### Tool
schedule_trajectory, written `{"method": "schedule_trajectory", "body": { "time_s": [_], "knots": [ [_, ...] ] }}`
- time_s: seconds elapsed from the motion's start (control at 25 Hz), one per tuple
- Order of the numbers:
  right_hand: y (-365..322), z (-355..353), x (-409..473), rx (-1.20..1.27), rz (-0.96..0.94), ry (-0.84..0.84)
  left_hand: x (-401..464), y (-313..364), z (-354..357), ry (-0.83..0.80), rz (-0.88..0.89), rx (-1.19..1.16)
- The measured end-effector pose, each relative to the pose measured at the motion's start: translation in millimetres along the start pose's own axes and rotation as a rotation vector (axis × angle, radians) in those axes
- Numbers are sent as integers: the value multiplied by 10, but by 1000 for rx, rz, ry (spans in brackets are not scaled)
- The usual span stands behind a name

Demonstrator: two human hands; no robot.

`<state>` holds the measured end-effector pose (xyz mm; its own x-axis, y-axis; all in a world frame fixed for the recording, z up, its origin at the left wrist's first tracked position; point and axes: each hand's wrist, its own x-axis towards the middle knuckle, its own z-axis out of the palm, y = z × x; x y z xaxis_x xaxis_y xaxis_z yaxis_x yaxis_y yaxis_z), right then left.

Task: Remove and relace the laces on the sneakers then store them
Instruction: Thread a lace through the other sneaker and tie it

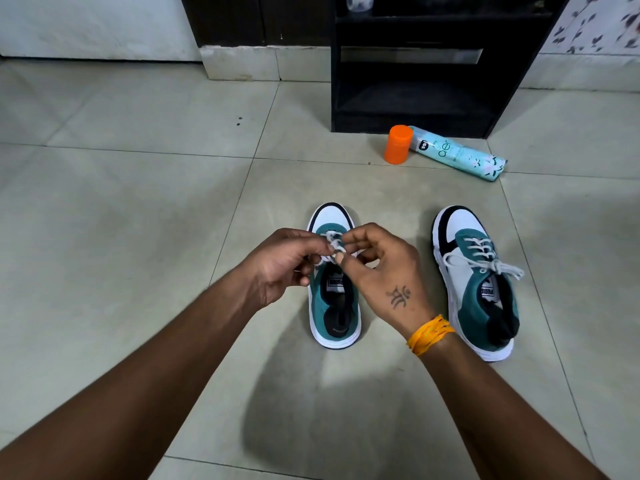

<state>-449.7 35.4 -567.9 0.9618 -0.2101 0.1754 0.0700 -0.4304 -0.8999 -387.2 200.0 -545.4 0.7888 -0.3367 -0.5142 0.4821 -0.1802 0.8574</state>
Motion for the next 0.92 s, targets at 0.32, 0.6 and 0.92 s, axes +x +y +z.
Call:
{"method": "schedule_trajectory", "body": {
  "time_s": [0.32,0.6,0.92],
  "knots": [
    [76,-60,51,-81,-2,18,-16,-139,-134,223,427,522],
    [387,-88,-83,-133,135,5,132,-495,-292,328,635,776],
    [359,-147,-55,-109,114,40,70,-475,-264,354,578,670]
  ]
}}
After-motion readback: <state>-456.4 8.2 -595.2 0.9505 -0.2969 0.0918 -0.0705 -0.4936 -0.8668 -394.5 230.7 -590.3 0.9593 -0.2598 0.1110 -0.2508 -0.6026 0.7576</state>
